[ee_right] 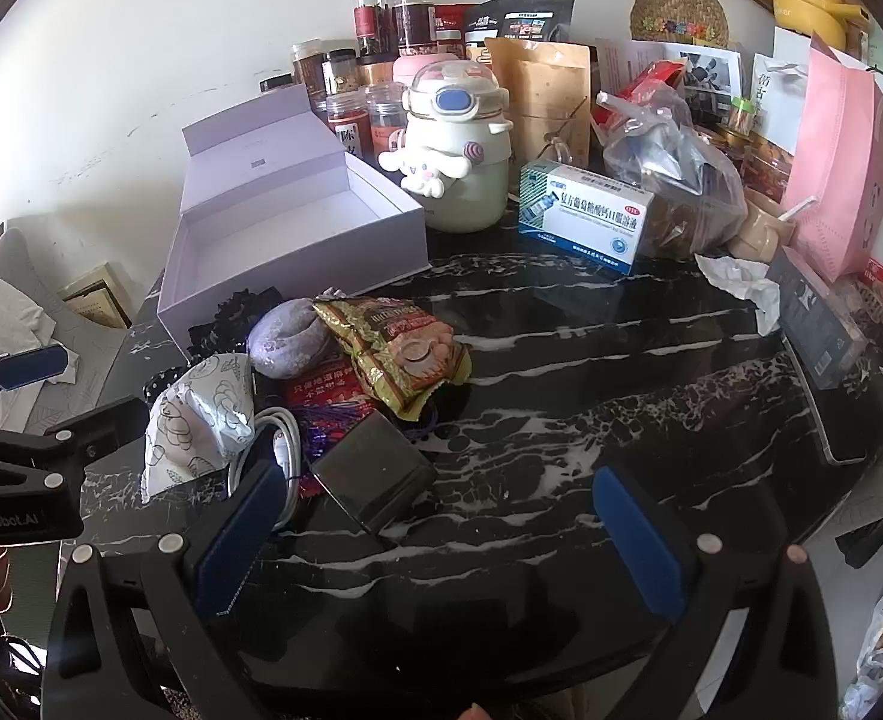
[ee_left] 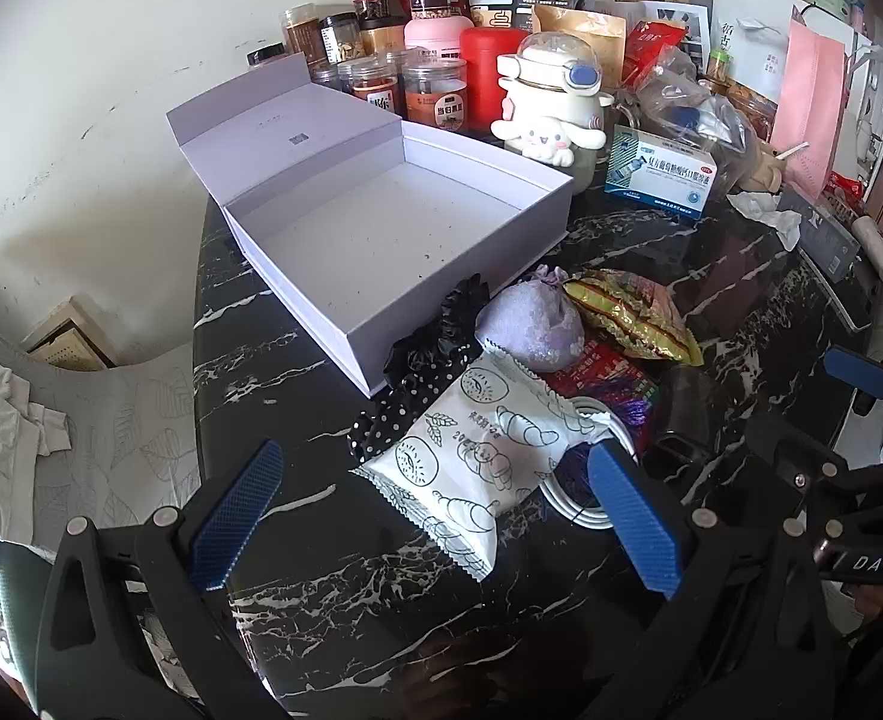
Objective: Organize objects
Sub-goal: 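Move both tools toward the snack pile on the marble table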
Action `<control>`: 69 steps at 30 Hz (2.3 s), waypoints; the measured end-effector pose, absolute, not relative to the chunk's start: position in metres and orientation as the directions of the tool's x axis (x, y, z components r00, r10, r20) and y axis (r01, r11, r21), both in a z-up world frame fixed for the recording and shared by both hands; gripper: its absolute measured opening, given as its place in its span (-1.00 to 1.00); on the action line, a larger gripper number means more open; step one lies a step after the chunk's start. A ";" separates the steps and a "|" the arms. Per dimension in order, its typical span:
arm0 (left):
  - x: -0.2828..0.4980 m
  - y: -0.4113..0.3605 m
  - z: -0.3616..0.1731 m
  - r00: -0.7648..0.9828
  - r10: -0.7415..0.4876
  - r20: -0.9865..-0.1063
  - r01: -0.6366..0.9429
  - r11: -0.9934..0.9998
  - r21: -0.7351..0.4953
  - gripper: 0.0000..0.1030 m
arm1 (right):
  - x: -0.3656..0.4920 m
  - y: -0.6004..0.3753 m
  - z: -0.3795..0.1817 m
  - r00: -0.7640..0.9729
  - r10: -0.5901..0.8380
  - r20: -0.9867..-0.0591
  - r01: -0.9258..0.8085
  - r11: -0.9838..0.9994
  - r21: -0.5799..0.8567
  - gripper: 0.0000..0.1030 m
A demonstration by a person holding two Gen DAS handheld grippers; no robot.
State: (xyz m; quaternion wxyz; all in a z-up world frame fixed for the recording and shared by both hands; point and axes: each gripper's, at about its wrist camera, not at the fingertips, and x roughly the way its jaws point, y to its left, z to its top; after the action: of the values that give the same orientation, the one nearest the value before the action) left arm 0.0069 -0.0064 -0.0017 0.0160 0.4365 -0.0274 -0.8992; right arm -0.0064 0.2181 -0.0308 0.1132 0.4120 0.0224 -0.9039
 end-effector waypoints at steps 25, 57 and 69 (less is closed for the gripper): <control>0.012 -0.008 -0.002 -0.614 -0.057 -0.787 0.014 -0.998 0.061 0.98 | -0.005 0.219 -0.027 -0.633 -0.184 -0.752 0.228 -0.973 0.046 0.99; 0.032 -0.013 -0.001 -0.615 -0.055 -0.786 0.032 -0.998 0.045 0.98 | 0.014 0.219 -0.027 -0.636 -0.202 -0.744 0.239 -0.969 0.058 0.99; 0.024 -0.015 -0.019 -0.589 0.011 -0.808 0.000 -1.000 -0.013 0.98 | 0.006 0.217 -0.042 -0.590 -0.234 -0.772 0.260 -0.961 0.093 0.99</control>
State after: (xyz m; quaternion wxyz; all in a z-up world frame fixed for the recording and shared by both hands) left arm 0.0238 -0.0151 -0.0188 -0.0031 0.4533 0.0060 -0.8914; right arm 0.0064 0.2168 -0.0422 0.1385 0.4308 0.0148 -0.8916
